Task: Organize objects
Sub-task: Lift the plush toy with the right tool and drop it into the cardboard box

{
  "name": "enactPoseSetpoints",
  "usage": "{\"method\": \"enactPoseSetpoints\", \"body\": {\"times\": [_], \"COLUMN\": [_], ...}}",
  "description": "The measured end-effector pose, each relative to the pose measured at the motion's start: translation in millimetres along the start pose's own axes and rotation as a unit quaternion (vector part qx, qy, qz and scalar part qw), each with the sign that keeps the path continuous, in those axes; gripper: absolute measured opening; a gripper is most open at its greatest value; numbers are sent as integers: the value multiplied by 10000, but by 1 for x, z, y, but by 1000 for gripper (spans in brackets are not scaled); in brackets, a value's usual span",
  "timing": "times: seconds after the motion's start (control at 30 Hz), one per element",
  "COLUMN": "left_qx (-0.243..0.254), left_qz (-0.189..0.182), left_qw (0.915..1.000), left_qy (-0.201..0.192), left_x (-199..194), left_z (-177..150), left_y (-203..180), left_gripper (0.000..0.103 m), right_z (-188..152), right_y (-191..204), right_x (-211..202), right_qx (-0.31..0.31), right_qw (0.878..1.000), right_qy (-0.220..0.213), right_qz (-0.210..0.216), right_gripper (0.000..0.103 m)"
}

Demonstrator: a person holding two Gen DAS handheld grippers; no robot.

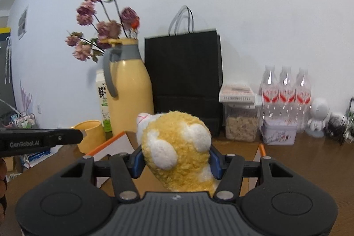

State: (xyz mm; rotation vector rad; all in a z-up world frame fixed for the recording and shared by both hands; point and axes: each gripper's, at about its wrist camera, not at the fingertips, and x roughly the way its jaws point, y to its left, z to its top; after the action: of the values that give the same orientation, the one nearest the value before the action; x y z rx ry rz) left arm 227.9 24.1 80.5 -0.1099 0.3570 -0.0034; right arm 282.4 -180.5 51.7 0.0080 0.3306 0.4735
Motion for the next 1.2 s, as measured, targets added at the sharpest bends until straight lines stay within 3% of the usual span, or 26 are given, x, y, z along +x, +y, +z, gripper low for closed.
{"method": "enactPoseSetpoints", "body": {"times": [0.3, 0.47, 0.53, 0.57, 0.6, 0.67, 0.7, 0.77, 0.83, 1.0, 1.2], "left_qx": [-18, 75, 99, 92, 100, 147, 154, 193, 239, 254, 257], "left_qz": [25, 59, 74, 68, 83, 108, 114, 179, 213, 233, 222], "left_qw": [9979, 9965, 9961, 9962, 9965, 9975, 9979, 9985, 9988, 9988, 9990], "left_qy": [649, 836, 869, 863, 831, 689, 619, 473, 366, 337, 287], "left_x": [55, 65, 67, 66, 66, 61, 58, 55, 52, 50, 46], "left_z": [-12, -22, -23, -24, -24, -23, -22, -21, -20, -18, -17], "left_y": [14, 16, 16, 16, 16, 14, 14, 11, 9, 6, 5], "left_gripper": [6, 11, 30, 50, 60, 70, 87, 102, 103, 103, 103], "right_z": [-20, -28, -29, -29, -28, -25, -24, -22, -21, -19, -17], "right_y": [-49, -52, -50, -48, -47, -48, -49, -51, -51, -47, -46], "right_x": [49, 63, 62, 61, 60, 57, 55, 52, 48, 45, 44], "right_qx": [903, 902, 821, 762, 713, 646, 625, 644, 615, 387, 63], "right_qw": [9928, 9909, 9916, 9922, 9928, 9937, 9940, 9940, 9941, 9943, 9888], "right_qy": [768, 999, 999, 967, 918, 797, 736, 667, 577, 439, 226], "right_qz": [183, 24, -94, -191, -288, -450, -515, -585, -677, -888, -1472], "right_gripper": [56, 61, 60, 65, 77, 90, 90, 95, 103, 103, 103]}}
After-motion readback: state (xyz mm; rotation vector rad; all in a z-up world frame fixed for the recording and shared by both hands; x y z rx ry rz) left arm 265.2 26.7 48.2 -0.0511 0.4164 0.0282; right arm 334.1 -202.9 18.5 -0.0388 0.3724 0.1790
